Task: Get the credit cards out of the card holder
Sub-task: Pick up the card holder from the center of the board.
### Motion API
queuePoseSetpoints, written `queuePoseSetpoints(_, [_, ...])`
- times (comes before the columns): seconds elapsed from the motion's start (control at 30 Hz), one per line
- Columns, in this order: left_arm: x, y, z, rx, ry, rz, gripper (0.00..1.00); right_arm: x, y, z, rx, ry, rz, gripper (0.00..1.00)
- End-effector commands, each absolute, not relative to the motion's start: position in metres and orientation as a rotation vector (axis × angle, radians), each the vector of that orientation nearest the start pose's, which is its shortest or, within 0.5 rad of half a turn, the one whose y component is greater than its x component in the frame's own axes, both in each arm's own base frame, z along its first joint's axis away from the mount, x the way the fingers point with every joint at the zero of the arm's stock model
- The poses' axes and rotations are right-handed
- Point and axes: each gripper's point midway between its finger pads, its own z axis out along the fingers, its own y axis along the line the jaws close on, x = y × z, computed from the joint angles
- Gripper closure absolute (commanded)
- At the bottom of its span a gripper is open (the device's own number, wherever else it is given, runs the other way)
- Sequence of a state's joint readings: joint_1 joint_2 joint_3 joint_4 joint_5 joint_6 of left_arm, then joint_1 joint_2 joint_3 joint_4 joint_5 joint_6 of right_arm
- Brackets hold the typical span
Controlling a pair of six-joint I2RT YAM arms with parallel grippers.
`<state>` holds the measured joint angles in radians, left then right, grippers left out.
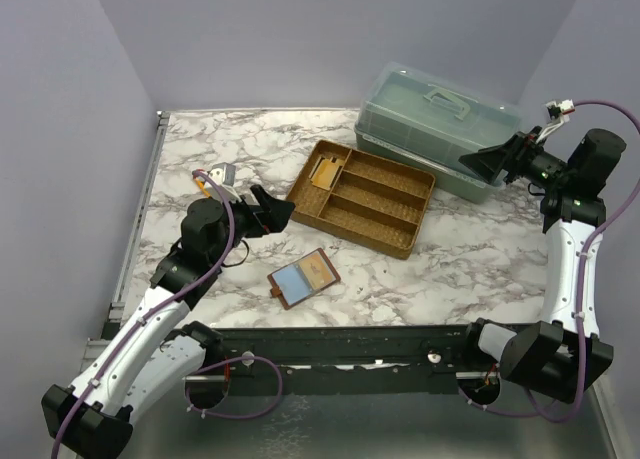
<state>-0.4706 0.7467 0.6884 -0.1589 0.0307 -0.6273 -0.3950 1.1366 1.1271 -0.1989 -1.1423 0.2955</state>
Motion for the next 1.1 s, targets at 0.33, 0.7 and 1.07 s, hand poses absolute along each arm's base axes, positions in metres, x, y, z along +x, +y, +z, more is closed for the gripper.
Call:
queuePoseSetpoints(0.33, [0.27, -0.151, 0.23, -0.204, 1.894, -0.711, 0.01, 0.32, 0.043, 0.344, -0.252, 1.715, 0.918, 0.0])
queuePoseSetpoints(0.7, [0.296, -0.093, 0.164, -0.557, 2.057, -0.688, 0.01, 0.291, 0.091, 0.278, -0.75, 1.696, 0.937, 0.0])
queuePoseSetpoints(1.07, [0.351, -0.063, 0.103, -0.668, 2.306, -0.483, 0.32, 0.281, 0.105, 0.243, -0.745, 1.708, 1.028, 0.01])
